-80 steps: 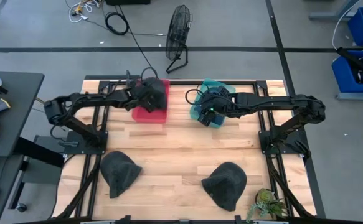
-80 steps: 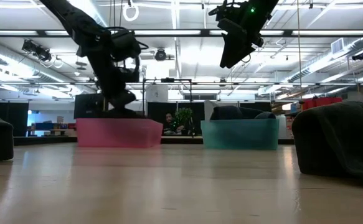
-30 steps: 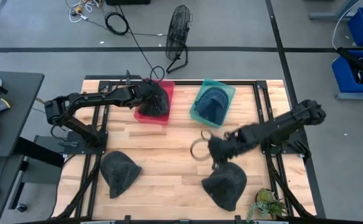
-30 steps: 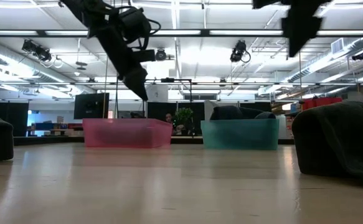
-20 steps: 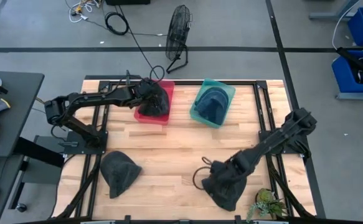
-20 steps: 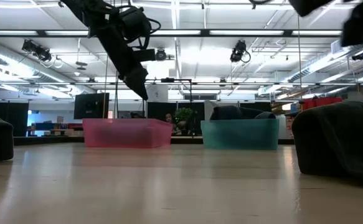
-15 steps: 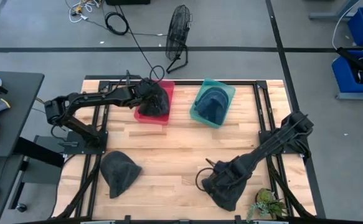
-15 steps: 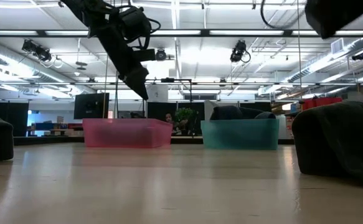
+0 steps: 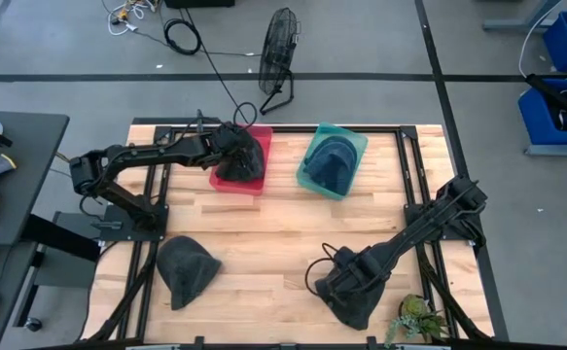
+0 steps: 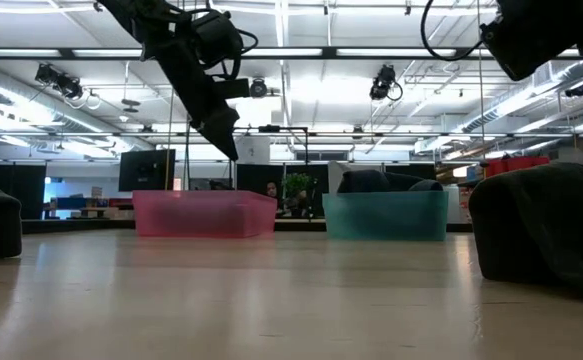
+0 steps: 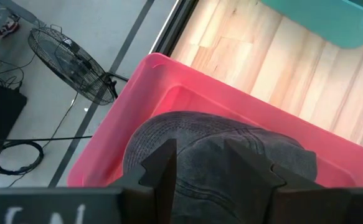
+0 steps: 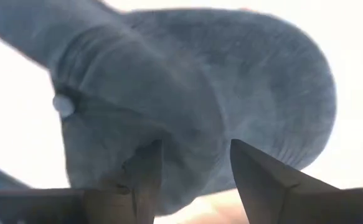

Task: Pick & Place hat
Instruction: Put the right black cap into the red bin

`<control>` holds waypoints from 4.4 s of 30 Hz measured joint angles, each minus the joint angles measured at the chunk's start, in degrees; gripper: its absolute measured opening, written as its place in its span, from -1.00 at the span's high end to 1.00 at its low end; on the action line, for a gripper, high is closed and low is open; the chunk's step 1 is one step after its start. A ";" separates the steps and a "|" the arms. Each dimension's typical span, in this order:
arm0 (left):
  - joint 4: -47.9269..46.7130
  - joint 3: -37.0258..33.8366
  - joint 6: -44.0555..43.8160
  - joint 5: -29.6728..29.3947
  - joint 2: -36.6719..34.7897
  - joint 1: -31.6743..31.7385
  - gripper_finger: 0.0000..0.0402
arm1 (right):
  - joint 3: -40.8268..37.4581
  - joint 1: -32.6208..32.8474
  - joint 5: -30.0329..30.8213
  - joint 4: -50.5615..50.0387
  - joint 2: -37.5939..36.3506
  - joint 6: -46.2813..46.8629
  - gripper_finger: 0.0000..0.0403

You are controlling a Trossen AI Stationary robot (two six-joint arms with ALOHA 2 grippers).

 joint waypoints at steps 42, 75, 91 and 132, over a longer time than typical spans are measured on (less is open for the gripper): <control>4.51 -0.04 -3.02 21.74 0.07 -7.56 0.33 | -4.21 -16.68 5.73 0.56 -2.43 -27.48 0.96; 19.11 -0.04 -18.01 21.99 10.83 -23.14 0.33 | -3.45 -29.46 15.15 31.39 -1.02 -60.74 0.95; 21.88 2.14 -18.65 22.12 9.30 -24.16 0.33 | -3.48 -29.60 14.77 30.80 -1.07 -59.86 0.94; 13.70 2.08 -9.97 14.05 12.26 -24.13 0.85 | -3.58 -29.49 16.09 32.82 -0.94 -60.22 0.91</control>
